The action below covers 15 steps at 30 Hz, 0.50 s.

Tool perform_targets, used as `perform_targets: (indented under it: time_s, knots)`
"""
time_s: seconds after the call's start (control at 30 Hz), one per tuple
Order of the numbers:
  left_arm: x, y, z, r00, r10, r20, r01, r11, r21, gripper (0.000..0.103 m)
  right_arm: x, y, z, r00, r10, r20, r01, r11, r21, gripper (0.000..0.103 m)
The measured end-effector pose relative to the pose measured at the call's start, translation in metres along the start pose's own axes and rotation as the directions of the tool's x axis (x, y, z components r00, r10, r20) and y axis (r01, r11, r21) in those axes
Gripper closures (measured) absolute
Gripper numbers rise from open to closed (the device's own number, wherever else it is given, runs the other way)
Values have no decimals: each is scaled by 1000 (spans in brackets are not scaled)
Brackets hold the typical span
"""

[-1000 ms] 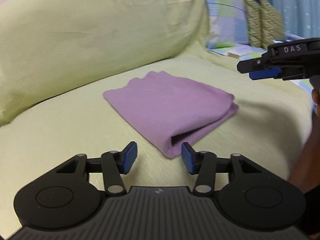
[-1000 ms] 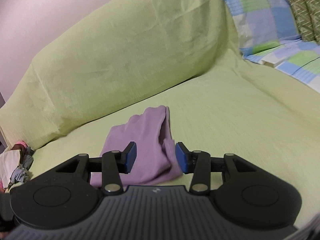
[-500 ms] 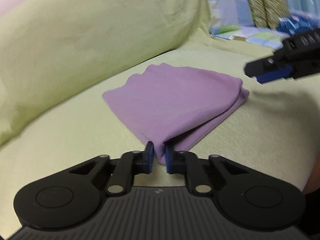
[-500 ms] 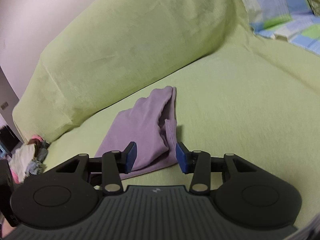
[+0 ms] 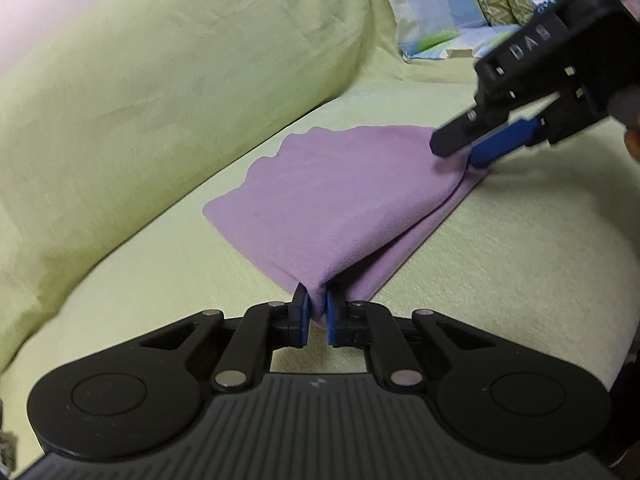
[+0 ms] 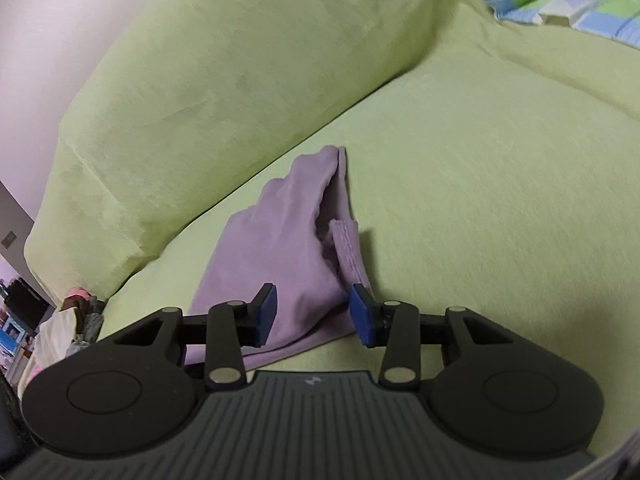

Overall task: Fold clothes
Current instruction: 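Grasp the folded top with the right gripper while the left gripper holds it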

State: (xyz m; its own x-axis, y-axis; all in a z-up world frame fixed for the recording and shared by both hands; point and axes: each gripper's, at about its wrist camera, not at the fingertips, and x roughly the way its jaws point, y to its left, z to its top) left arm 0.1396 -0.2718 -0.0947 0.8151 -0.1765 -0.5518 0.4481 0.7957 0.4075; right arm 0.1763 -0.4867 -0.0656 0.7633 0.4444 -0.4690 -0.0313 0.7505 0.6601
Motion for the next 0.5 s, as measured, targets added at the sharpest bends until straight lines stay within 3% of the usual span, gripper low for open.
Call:
perform_targets:
  time_s: [0.23,0.4,0.5]
  knots:
    - [1,5,1,1000,-20,-1,20,999,-42,96,5,-10,-1,994,112,21,-114,981,158,66]
    - [4,6,0,1000,-25,2,25,999,-37,96,6,-5,-3,1000,16,23,-19,991,134,69]
    - [4,6,1,1000,-26,2,26,999,-36,96,8,-2,-8,999,37,4,-37,990,136,69]
